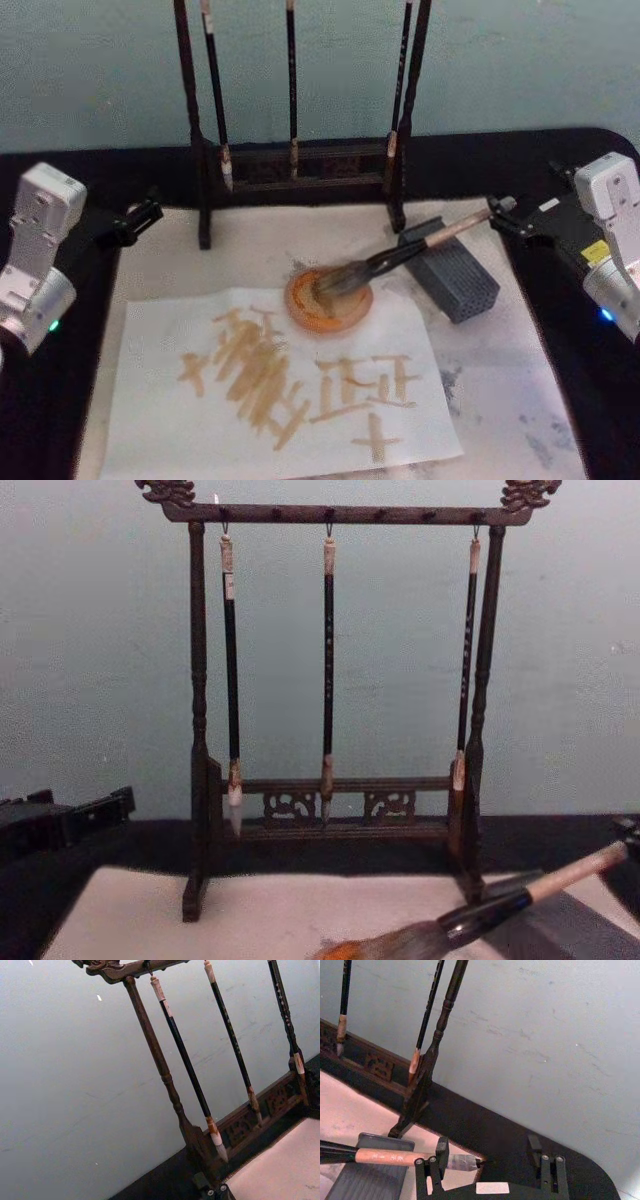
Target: Pick up the brush from the inkstone, write on the paper, then place the brush back to its original position.
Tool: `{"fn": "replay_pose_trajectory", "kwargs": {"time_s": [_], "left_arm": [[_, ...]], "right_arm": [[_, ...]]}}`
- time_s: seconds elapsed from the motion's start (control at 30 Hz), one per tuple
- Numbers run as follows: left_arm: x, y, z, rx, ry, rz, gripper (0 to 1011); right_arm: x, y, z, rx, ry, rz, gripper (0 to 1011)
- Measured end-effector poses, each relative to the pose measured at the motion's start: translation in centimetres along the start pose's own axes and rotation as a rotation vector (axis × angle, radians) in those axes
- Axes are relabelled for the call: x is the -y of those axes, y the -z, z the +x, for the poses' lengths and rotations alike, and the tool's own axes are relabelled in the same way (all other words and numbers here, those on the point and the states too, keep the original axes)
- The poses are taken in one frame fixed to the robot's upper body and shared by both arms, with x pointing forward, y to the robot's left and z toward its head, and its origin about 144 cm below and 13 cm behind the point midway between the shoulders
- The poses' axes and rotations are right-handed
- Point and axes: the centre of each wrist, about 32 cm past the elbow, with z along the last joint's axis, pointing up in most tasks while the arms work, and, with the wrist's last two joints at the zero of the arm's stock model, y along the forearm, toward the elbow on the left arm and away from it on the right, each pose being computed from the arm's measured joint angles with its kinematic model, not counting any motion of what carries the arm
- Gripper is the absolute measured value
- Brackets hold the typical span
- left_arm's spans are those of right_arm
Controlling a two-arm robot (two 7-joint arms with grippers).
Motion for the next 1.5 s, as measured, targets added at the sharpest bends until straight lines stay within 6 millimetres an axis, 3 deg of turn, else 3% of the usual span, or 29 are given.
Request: {"fn": "replay_pose_trajectory", "kwargs": {"time_s": [1.1, 1.5], "left_arm": [[0.0, 0.0, 0.0, 0.0, 0.0, 0.0, 1002], [0.0, 0.0, 0.0, 0.0, 0.0, 0.0, 1002]], "right_arm": [[0.0, 0.0, 0.0, -0.006, -0.005, 0.0, 1001], [1.7, -0.2, 0.3, -0.086, -0.072, 0.018, 1001]]}}
